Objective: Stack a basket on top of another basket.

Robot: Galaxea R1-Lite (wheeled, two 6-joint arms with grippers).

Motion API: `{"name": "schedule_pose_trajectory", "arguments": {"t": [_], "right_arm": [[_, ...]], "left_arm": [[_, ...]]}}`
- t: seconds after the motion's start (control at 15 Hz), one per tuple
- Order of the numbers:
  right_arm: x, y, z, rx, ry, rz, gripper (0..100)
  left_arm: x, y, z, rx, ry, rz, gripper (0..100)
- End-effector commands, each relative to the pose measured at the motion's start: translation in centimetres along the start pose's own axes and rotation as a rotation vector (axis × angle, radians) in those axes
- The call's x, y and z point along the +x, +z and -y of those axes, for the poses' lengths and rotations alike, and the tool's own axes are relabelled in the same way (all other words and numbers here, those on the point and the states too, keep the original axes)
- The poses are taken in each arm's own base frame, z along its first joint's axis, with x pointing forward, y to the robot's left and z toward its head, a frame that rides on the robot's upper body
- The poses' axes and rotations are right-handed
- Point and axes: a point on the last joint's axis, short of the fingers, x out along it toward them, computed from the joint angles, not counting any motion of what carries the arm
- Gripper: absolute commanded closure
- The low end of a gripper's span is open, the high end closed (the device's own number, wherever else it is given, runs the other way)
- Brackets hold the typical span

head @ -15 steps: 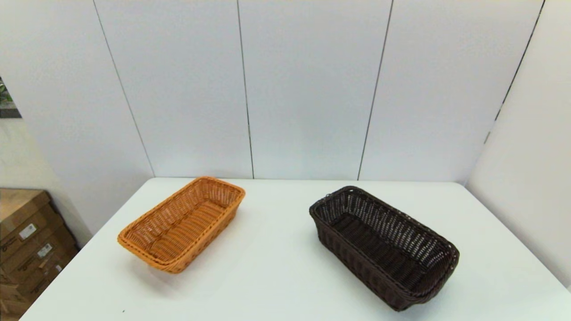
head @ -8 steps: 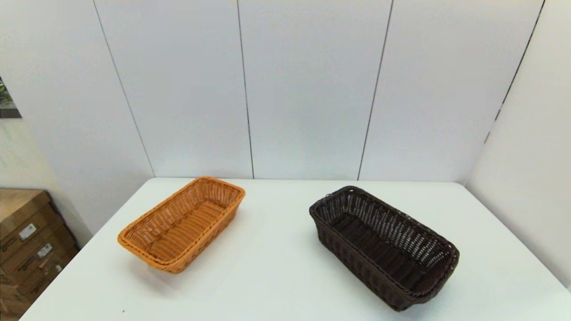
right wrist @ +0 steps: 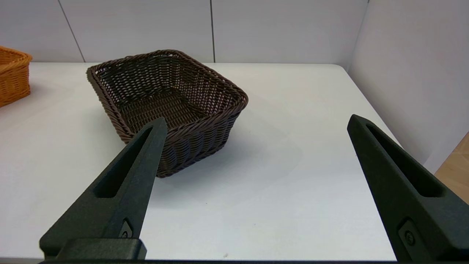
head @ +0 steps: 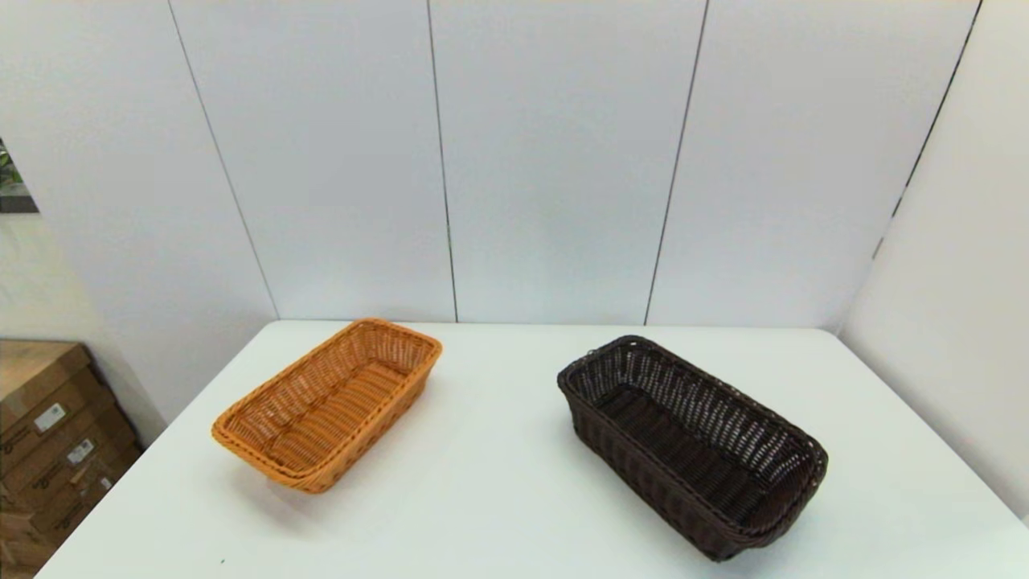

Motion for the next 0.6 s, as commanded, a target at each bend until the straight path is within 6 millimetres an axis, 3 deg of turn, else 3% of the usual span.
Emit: {"name": "schedule_pose_trajectory", "arguments": {"t": [0.07,0.4,0.6], "right_arm": [[0.0,0.0,0.0,0.000,0.000,-0.002,0],[0.0,0.0,0.0,0.000,0.000,-0.002,0],[0.0,0.0,0.0,0.000,0.002,-0.002,0]], "left_arm": [[-1.3,2.9,-0.2,-0.002,-0.091,-0.094,0],[-0.6,6.4,-0.8,-0.109,-0.119,-0.423,0],[2.4,9.2,-1.4,-0.141,-0.122,-0.553,0]]}}
